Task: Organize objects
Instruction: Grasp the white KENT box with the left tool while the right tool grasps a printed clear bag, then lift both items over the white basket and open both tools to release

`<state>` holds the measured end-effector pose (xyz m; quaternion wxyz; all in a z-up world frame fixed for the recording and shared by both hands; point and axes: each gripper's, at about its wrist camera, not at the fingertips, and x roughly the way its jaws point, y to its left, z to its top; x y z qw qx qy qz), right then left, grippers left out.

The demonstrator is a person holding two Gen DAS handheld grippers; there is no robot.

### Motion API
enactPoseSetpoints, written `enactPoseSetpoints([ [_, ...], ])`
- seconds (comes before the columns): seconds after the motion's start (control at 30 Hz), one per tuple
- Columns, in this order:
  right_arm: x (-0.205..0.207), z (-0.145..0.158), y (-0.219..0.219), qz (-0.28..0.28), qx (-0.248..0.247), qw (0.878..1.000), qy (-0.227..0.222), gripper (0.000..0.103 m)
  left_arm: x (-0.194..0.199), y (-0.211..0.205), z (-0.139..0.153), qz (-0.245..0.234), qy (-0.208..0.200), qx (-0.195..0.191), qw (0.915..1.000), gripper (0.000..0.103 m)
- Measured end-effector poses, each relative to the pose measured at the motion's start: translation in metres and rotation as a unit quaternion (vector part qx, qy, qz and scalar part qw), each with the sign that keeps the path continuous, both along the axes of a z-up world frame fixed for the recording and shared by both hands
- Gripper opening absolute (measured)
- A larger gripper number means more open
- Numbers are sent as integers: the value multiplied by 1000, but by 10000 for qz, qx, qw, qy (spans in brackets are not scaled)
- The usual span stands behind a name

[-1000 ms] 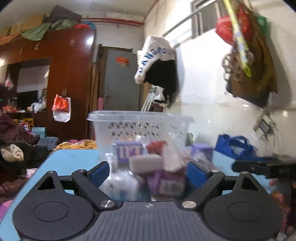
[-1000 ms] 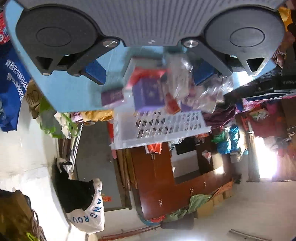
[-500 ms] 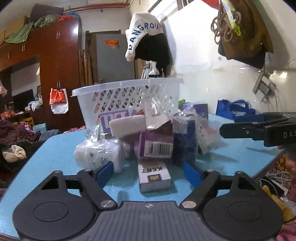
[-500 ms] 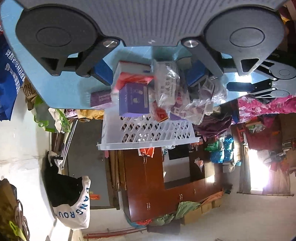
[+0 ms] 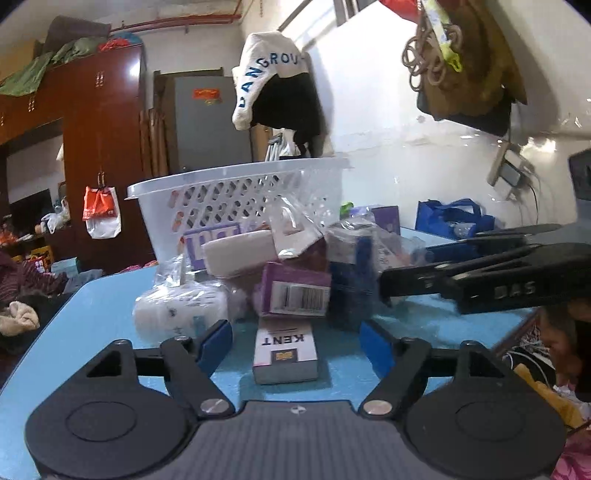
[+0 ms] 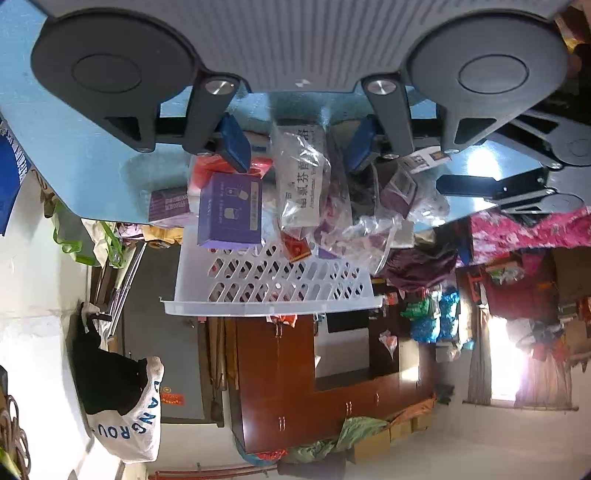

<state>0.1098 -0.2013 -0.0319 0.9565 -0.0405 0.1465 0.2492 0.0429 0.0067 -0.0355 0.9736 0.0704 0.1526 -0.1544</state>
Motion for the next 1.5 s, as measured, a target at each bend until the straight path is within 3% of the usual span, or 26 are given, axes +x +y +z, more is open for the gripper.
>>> enactPoseSetpoints([
  [0.07, 2, -3, 4, -59, -173, 9998, 14, 61, 3, -2, -1, 94, -16, 104, 9999, 79],
  [0.13, 4, -6, 6, -159, -290, 9994, 74, 52, 6, -2, -3, 127, 59, 106, 9998, 78],
  [0.2, 4, -9, 6, -99, -305, 9993, 176, 37, 7, 1, -4, 128, 140, 23, 9998, 62],
  [0.3, 1, -9, 4, -71, -234, 9996, 165, 37, 9, 5, -3, 59, 235, -112, 9996, 41],
  [0.6, -6, -2, -3, -88, -115, 9998, 142, 37, -3, 17, 2, 252, 133, -172, 9994, 41],
  [0.93, -2, -6, -2, -58, -166, 9995, 246, 37, 2, 46, -2, 652, 296, -147, 9973, 41],
  [1.03, -2, -7, -3, -69, -153, 9996, 243, 37, 1, 47, 0, 611, 283, -8, 9977, 45],
  [1.1, -2, -8, -4, -53, -133, 9995, 267, 37, -1, 45, 1, 711, 200, 169, 9971, 62],
  [1.17, -3, -10, -4, -40, -126, 9995, 275, 37, -1, 46, 0, 752, 180, 161, 9969, 64],
  [1.23, -4, -10, -4, -27, -130, 9995, 282, 37, 0, 50, 1, 717, 264, 35, 9971, 62],
  [1.3, -4, -8, -5, -17, -116, 9995, 292, 37, 1, 51, 3, 594, 328, -43, 9977, 42],
  [1.5, -4, -5, -12, -12, -36, 9994, 332, 37, -10, 57, 10, 569, 69, -178, 9982, 42],
])
